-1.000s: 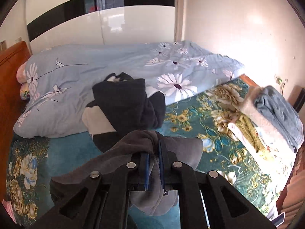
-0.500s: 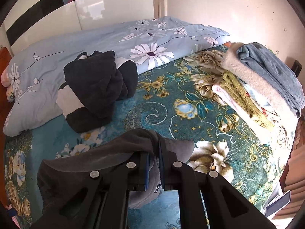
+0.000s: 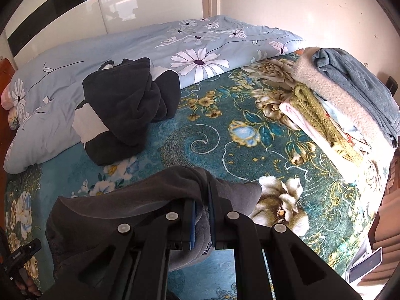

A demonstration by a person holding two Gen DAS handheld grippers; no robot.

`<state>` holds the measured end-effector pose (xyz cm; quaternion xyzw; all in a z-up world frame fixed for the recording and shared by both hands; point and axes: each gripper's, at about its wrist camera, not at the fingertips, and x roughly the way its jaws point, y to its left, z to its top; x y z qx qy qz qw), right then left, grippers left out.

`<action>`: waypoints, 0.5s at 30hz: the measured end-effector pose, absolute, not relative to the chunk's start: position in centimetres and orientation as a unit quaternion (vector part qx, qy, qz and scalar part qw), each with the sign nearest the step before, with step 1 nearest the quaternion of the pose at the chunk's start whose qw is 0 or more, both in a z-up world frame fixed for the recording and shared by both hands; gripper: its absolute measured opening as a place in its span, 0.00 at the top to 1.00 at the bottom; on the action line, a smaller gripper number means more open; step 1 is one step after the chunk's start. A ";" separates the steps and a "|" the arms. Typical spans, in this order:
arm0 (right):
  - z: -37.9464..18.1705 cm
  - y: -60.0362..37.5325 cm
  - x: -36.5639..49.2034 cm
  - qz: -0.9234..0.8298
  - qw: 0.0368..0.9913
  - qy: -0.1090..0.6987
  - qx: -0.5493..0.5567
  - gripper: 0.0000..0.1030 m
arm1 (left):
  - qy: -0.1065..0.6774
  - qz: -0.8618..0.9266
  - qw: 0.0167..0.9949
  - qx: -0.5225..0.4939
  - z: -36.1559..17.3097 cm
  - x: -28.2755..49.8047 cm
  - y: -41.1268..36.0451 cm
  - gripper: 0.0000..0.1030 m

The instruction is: Fold clothes

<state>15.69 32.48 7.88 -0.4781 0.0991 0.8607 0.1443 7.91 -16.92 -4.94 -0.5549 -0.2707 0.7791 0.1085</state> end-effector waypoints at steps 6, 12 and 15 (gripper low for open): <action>7.5 32.8 15.6 0.855 0.150 0.097 -0.487 0.91 | -0.288 0.771 0.106 -0.558 -5.5 7.2 -15.8 1.00; 7.8 32.7 14.7 0.853 0.150 0.086 -0.492 0.91 | -0.297 0.827 0.102 -0.466 -0.3 7.8 -17.4 1.00; 9.0 32.4 13.6 0.858 0.144 0.089 -0.485 0.91 | -0.283 0.853 0.086 -0.431 2.7 7.7 -19.9 1.00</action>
